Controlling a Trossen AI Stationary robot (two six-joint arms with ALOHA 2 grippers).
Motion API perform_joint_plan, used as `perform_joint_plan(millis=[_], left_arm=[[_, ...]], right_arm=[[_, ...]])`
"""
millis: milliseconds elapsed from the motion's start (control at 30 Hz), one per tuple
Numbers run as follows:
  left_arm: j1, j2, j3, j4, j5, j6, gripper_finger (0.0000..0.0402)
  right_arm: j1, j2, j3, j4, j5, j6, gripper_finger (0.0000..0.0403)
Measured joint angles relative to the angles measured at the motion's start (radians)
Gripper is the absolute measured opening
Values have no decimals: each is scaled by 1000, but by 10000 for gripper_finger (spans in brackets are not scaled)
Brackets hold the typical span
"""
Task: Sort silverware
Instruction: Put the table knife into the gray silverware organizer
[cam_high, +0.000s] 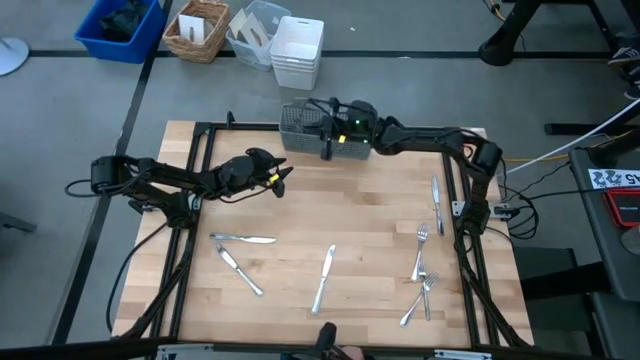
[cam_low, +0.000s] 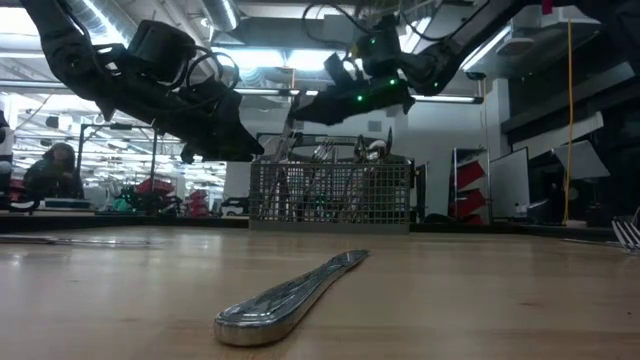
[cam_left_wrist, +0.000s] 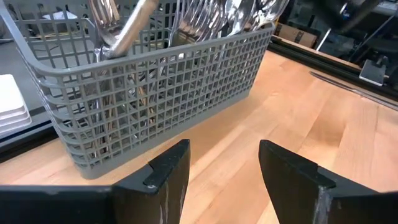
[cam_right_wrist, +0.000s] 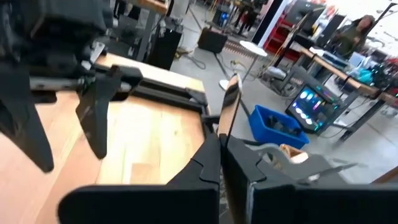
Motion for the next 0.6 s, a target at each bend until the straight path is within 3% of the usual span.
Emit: perform_joint_plan(millis=[367,600], left_arm=[[0,0,0,-2,0,0,184],[0,0,0,-2,0,0,184]], right_arm=[[0,58,0,57,1,-1,14],[0,58,0,65,-1,18,68]])
